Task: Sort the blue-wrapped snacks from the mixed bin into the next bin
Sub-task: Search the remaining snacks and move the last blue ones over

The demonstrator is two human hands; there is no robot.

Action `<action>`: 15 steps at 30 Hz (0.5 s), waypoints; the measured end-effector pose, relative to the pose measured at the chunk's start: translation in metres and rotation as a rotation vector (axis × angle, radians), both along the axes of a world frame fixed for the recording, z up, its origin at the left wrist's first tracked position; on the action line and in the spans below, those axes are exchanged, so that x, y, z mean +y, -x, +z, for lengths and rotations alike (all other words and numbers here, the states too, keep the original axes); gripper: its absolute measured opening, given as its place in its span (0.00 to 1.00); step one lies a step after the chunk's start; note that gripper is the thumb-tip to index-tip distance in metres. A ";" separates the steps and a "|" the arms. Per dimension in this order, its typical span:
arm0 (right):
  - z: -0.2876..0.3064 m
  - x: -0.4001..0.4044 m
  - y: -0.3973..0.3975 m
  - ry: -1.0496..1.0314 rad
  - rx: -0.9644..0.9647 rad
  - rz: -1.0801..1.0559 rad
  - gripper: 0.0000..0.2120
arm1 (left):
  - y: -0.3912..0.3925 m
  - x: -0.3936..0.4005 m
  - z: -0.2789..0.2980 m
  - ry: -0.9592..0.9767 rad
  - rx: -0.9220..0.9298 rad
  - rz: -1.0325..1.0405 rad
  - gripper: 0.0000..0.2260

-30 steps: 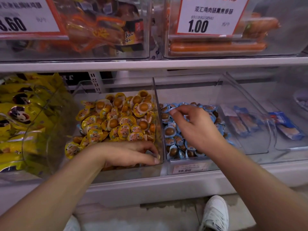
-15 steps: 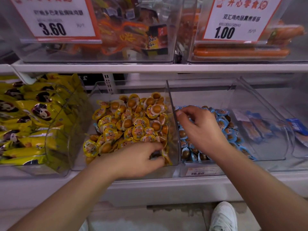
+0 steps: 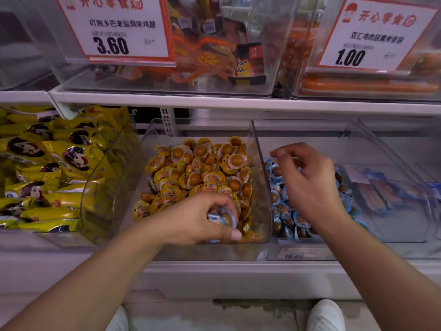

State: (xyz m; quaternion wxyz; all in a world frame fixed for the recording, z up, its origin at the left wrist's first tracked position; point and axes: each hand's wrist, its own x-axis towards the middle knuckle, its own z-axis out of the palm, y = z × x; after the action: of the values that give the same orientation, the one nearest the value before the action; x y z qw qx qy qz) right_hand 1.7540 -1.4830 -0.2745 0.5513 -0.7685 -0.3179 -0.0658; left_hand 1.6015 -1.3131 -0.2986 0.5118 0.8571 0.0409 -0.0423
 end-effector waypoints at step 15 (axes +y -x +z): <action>0.002 0.068 0.103 -0.035 0.963 0.476 0.16 | -0.008 0.020 0.016 1.062 -0.271 0.910 0.15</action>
State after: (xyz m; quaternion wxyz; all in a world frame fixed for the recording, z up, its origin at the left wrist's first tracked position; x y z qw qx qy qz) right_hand 1.6506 -1.4154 -0.2727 0.6470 -0.6092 -0.1935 0.4157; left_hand 1.6092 -1.2930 -0.2824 0.8276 0.3875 0.3046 0.2685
